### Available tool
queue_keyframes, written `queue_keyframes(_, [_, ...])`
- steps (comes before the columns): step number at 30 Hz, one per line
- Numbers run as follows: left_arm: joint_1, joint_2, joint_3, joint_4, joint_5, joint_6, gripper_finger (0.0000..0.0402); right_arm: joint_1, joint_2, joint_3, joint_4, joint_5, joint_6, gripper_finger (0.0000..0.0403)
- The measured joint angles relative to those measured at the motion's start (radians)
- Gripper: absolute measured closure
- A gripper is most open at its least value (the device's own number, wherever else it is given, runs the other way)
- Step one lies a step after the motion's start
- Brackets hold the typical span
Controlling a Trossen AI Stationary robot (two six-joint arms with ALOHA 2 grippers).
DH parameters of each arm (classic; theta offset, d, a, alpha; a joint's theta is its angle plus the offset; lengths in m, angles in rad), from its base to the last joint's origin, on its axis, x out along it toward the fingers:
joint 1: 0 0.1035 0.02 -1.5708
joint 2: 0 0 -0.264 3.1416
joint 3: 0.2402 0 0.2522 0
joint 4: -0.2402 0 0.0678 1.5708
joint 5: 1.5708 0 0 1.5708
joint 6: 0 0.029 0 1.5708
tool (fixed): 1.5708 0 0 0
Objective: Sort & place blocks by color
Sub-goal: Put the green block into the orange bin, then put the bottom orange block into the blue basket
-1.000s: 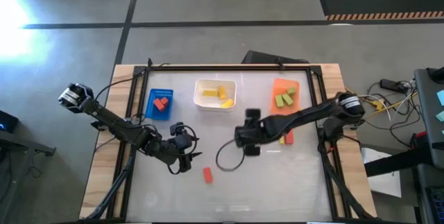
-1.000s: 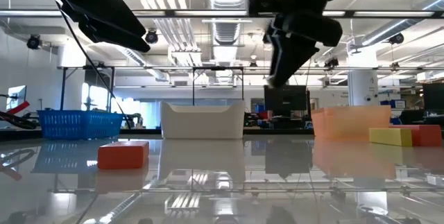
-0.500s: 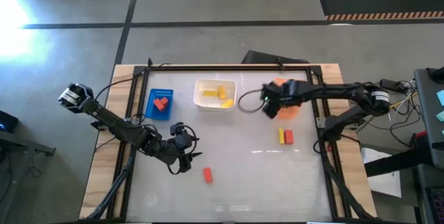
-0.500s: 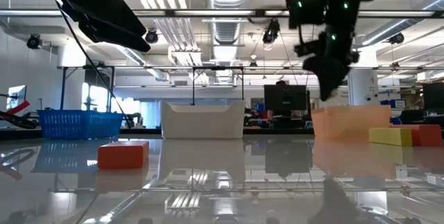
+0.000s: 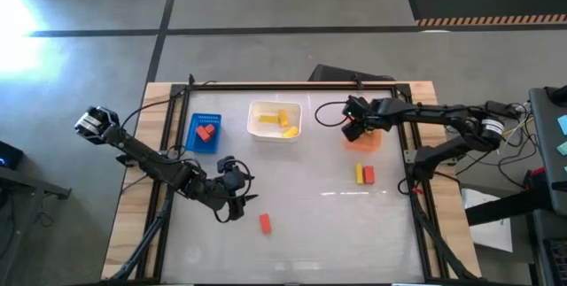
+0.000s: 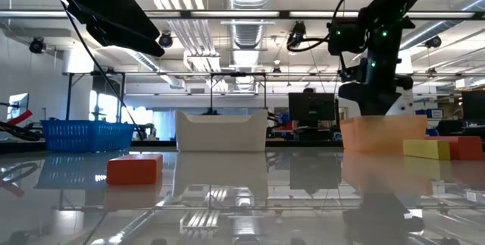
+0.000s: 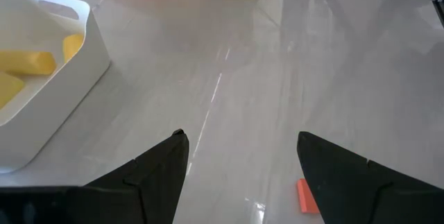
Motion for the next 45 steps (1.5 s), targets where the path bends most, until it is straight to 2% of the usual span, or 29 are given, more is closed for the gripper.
queue_keyframes(6, [0.0,0.0,0.0,0.0,0.0,0.0,0.0148,0.0,0.003,0.003,0.042,0.007,-0.005,0.0202])
queue_keyframes(12, [-0.004,0.0,0.0,0.0,0.028,0.048,0.0148,0.008,-0.004,0.003,0.042,-0.003,0.001,0.0189])
queue_keyframes(17, [-0.011,0.036,0.01,0.0,0.162,0.127,0.0148,0.053,-0.04,0.003,0.042,-0.027,0.025,0.0189])
queue_keyframes(23, [-0.021,0.149,0.063,-0.034,0.309,0.164,0.0148,0.144,-0.132,0.003,0.045,-0.019,0.074,0.0188])
queue_keyframes(28, [-0.036,0.264,0.196,-0.171,0.373,0.356,0.0148,0.24,-0.212,0.003,0.1,0.021,0.1,0.0188])
queue_keyframes(32, [-0.035,0.362,0.343,-0.371,0.373,0.53,0.0148,0.308,-0.259,0.003,0.146,0.058,0.101,0.0188])
queue_keyframes(35, [-0.032,0.424,0.411,-0.445,0.373,0.652,0.0148,0.347,-0.282,0.003,0.157,0.077,0.102,0.0188])
queue_keyframes(41, [-0.02,0.504,0.459,-0.357,0.388,0.866,0.0148,0.401,-0.281,0.003,0.161,0.149,0.112,0.0188])
queue_keyframes(45, [0.012,0.521,0.435,-0.255,0.464,0.923,0.015,0.414,-0.269,0.002,0.161,0.15,0.114,0.0188])
